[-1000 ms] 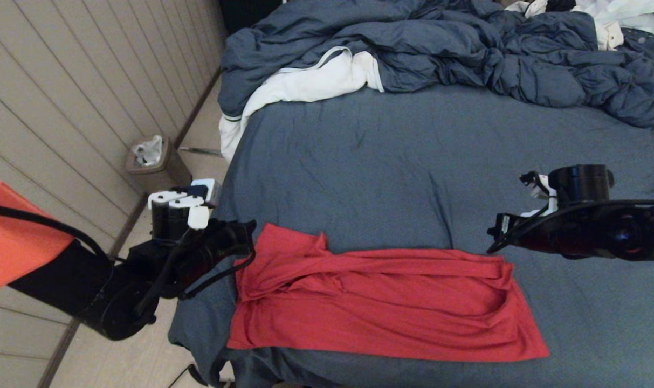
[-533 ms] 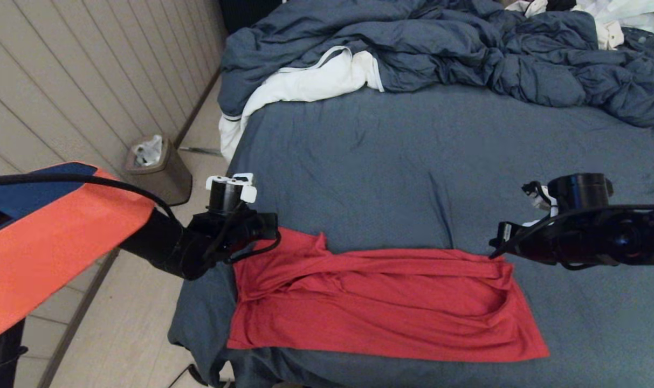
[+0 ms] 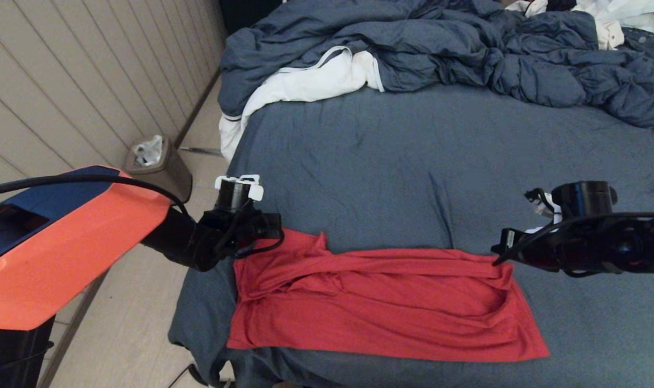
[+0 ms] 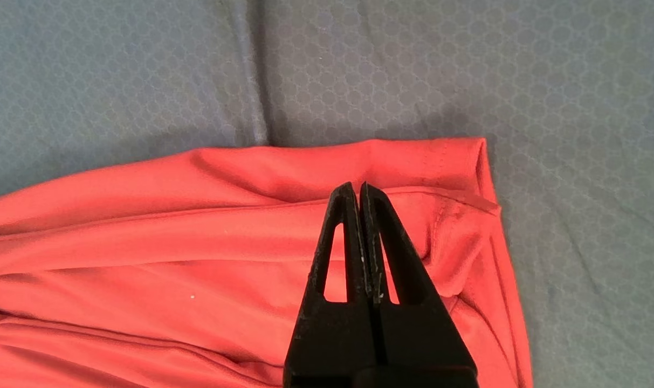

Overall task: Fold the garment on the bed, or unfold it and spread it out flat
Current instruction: Fold the red T-shirt

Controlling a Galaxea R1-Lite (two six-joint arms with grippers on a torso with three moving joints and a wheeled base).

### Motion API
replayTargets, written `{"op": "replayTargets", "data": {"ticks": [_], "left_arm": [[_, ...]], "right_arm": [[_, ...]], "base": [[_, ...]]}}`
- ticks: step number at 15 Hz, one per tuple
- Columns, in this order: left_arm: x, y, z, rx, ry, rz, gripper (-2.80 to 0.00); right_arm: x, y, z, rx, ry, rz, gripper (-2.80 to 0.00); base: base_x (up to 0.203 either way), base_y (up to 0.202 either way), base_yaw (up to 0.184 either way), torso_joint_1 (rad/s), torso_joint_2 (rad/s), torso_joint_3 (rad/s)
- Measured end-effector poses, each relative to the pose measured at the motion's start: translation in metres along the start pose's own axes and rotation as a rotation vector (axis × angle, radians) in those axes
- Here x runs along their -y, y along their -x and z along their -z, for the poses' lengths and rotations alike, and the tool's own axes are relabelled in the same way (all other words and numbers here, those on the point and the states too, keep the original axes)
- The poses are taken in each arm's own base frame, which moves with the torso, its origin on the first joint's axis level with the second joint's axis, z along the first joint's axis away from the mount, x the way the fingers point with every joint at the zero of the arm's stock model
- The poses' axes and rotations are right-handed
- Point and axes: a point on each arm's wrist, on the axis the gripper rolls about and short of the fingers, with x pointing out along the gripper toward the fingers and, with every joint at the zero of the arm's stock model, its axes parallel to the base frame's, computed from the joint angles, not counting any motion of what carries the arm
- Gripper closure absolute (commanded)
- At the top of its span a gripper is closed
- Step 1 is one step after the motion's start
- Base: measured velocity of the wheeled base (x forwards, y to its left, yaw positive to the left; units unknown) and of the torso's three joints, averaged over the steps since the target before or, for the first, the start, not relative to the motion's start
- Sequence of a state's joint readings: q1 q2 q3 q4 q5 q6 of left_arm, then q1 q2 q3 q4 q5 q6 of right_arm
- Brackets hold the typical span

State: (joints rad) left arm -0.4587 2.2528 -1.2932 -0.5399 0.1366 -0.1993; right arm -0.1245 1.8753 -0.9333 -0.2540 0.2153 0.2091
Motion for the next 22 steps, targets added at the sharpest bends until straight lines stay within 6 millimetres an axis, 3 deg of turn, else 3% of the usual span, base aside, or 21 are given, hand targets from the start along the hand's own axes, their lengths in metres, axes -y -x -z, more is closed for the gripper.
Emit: {"op": "replayTargets", "data": {"ticks": [7,8,14,22], "left_arm": [[0.007,0.000,0.013,-0.039,-0.014,0.013,-2.80],[0.007,0.000,0.014,-0.042,-0.015,0.013,0.00],[0.018,0.006,0.018,-0.045,-0.026,0.038,0.00],[0.029,0.024,0.006,0.000,-0.031,0.061,0.00]], "right_arm": [[0.002,-0.004,0.001,0.003,0.000,0.004,0.00],[0.002,-0.004,0.002,0.001,-0.001,0.004,0.00],[0.004,-0.008,0.003,-0.005,-0.002,0.007,0.00],[0.008,-0.010,0.003,-0.008,-0.010,0.018,0.00]], "base": [[0.000,0.000,0.000,0.000,0.00,0.000],[0.000,0.000,0.000,0.000,0.00,0.000],[0.000,0.000,0.000,0.000,0.00,0.000],[0.000,0.000,0.000,0.000,0.00,0.000]]}}
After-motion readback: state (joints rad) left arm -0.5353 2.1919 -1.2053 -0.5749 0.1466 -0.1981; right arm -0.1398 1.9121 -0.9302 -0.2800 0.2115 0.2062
